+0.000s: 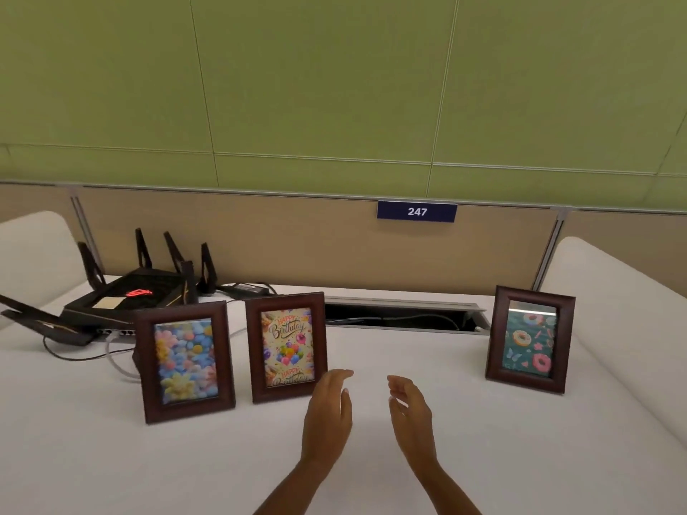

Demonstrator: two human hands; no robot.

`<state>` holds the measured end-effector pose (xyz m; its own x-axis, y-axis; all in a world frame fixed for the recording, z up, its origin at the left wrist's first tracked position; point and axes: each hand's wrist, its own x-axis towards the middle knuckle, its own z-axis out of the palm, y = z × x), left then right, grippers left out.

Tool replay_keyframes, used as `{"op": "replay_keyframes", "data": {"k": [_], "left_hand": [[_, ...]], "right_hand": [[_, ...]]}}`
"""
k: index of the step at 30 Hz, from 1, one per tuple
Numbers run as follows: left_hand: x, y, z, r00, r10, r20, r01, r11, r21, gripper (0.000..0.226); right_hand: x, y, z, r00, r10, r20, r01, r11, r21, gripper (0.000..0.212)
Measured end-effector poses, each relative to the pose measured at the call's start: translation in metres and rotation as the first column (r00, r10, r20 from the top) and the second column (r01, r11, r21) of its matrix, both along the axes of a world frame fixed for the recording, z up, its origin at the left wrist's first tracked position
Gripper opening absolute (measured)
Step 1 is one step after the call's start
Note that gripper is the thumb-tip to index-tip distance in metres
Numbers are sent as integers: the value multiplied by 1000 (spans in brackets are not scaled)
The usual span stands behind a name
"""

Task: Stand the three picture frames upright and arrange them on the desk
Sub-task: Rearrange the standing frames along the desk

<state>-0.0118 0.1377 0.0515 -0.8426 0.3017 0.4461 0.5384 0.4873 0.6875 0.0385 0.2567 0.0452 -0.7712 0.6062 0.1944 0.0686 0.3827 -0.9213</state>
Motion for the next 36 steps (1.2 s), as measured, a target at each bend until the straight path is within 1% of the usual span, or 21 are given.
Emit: {"op": "replay_keyframes", "data": {"k": [6, 8, 10, 13, 16, 18, 22, 26, 28, 32, 36], "left_hand": [[-30, -82, 9, 980, 196, -31, -196, 980, 28, 37], [-42, -109, 14, 960, 269, -76, -267, 963, 41, 38], [-55, -133, 17, 938, 337, -85, -335, 941, 44, 42], [-74, -170, 18, 914, 404, -38, -402, 914, 59, 50], [-92, -202, 18, 889, 453, 66, -457, 888, 52, 54], [-102, -219, 18, 870, 471, 148, -484, 872, 67, 53], [-117, -243, 18, 870, 374, 320, -430, 894, 126, 52], [-128, -255, 23, 855, 194, 482, -319, 928, 191, 46], [-131, -258, 26, 846, 131, 517, -273, 940, 207, 42], [-135, -264, 31, 835, 91, 542, -259, 935, 241, 38], [-132, -267, 29, 812, 18, 583, -275, 894, 354, 33]], "right_hand": [[-38, -78, 8, 983, 172, 65, -172, 985, -8, 27], [-51, -103, 12, 971, 231, 62, -229, 973, -37, 25], [-62, -126, 15, 960, 278, 35, -277, 960, -46, 24], [-79, -157, 18, 943, 330, 44, -330, 944, -13, 28], [-96, -183, 19, 924, 367, 103, -369, 930, -2, 38], [-106, -196, 20, 917, 376, 134, -375, 927, -33, 45], [-121, -214, 20, 906, 384, 178, -369, 922, -113, 52], [-132, -222, 21, 901, 375, 218, -361, 927, -101, 52], [-136, -223, 20, 907, 353, 230, -336, 935, -109, 53], [-137, -222, 21, 913, 338, 228, -322, 941, -105, 49], [-132, -219, 19, 910, 357, 209, -331, 932, -150, 50]]}}
